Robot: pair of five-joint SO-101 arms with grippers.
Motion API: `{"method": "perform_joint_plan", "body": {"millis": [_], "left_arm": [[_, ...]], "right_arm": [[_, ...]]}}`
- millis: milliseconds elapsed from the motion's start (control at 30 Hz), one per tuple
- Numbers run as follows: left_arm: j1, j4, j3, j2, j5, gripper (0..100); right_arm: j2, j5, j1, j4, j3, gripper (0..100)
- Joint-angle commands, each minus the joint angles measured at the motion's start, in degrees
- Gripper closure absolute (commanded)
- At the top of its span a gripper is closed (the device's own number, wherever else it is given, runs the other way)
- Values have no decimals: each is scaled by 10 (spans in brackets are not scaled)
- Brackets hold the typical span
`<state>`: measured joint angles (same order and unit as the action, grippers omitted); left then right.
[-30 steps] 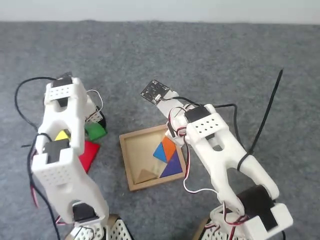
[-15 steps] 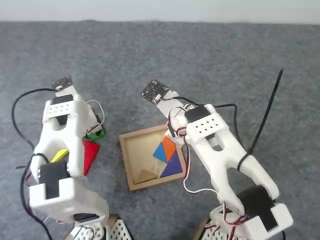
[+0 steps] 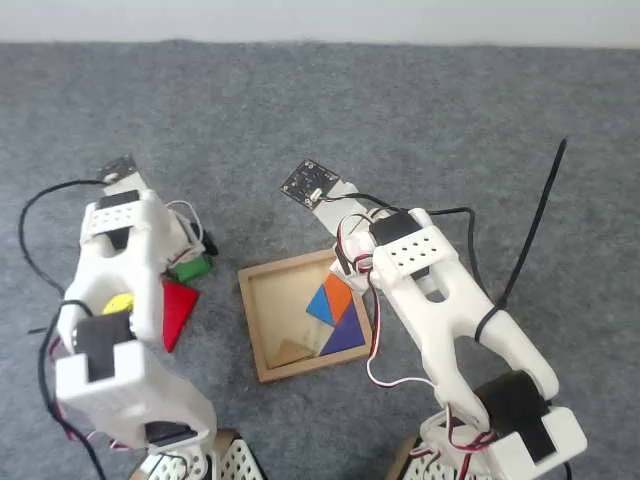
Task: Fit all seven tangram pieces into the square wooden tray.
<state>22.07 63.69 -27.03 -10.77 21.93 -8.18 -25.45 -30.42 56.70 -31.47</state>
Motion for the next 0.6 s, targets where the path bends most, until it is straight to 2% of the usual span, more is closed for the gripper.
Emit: {"method": "perform_joint_plan", "body": {"millis": [0, 200, 567], "left_arm": [[17, 34, 84, -50, -4, 712], [4, 78, 137, -105, -1, 713], [-11, 106, 141, -134, 9, 761]], "right_arm": [[-6, -4, 10, -5, 5, 976], [-11, -1, 9, -4, 3, 976], [-11, -1, 9, -4, 2, 976]]}}
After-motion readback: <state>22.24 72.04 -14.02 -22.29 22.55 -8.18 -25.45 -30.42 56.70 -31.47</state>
